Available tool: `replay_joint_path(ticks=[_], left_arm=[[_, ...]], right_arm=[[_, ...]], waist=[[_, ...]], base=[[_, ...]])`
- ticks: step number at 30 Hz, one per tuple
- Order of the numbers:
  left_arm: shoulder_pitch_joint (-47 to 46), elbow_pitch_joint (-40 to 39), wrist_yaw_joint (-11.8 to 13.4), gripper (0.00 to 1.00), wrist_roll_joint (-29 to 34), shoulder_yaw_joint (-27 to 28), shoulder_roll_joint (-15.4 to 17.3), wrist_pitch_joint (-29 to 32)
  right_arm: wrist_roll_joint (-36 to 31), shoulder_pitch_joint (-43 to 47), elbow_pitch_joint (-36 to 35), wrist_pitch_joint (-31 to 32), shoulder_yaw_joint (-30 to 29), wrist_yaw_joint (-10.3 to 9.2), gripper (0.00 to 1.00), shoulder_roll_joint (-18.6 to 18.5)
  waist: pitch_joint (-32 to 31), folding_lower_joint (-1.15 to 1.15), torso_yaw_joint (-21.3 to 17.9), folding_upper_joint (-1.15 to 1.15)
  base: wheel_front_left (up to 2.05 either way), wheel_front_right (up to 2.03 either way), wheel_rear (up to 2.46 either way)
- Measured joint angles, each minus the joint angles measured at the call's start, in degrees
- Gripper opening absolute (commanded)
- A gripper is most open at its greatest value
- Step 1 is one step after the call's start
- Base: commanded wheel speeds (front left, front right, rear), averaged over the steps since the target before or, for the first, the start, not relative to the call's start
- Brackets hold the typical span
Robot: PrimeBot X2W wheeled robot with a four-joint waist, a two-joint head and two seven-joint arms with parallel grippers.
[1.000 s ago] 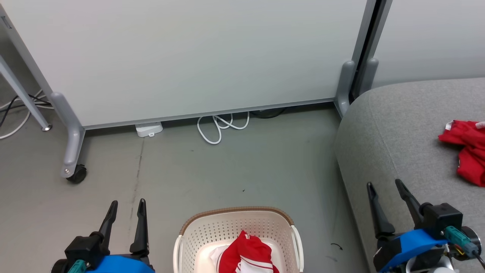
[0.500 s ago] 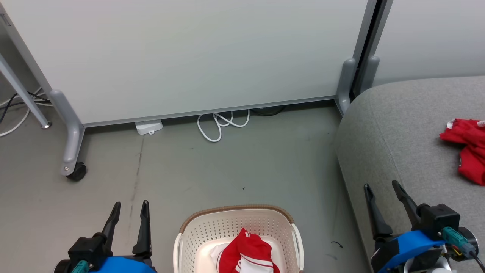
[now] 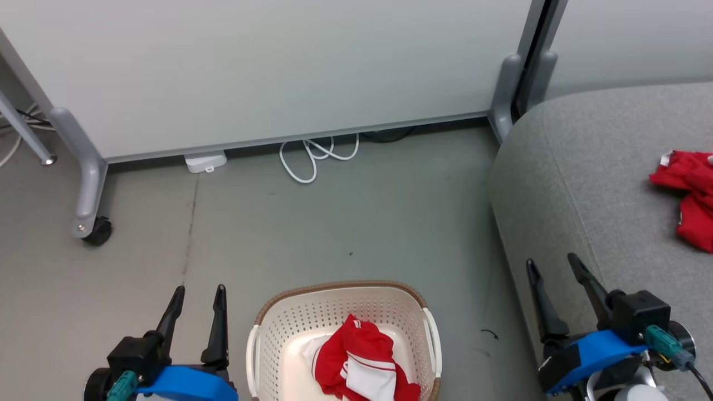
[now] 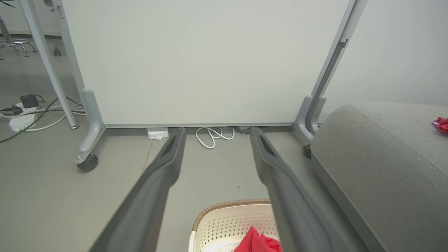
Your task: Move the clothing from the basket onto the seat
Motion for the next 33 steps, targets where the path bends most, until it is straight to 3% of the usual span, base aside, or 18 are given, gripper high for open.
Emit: replay_joint_path(ticks=[9,33], left_arm=[[-7.57,5.52,-0.01,1.00,-1.25,-4.08,0.41,0.00],[-27.67,29.85,-0.01,1.00,-10.04,-20.24,3.70,0.01]], right_arm=[[0.57,-4.28,-1.51,-0.47,2.76,0.00,1.00,0.01],[4.61,-15.80,1.57,-6.76,10.69,0.00,1.00,-0.01]], waist=[[7.82,0.00,-2.78,0.00],[32.20,0.01,-14.70,0.00]], base=[[0.00,0.00,0.00],[0.00,0.00,0.00]])
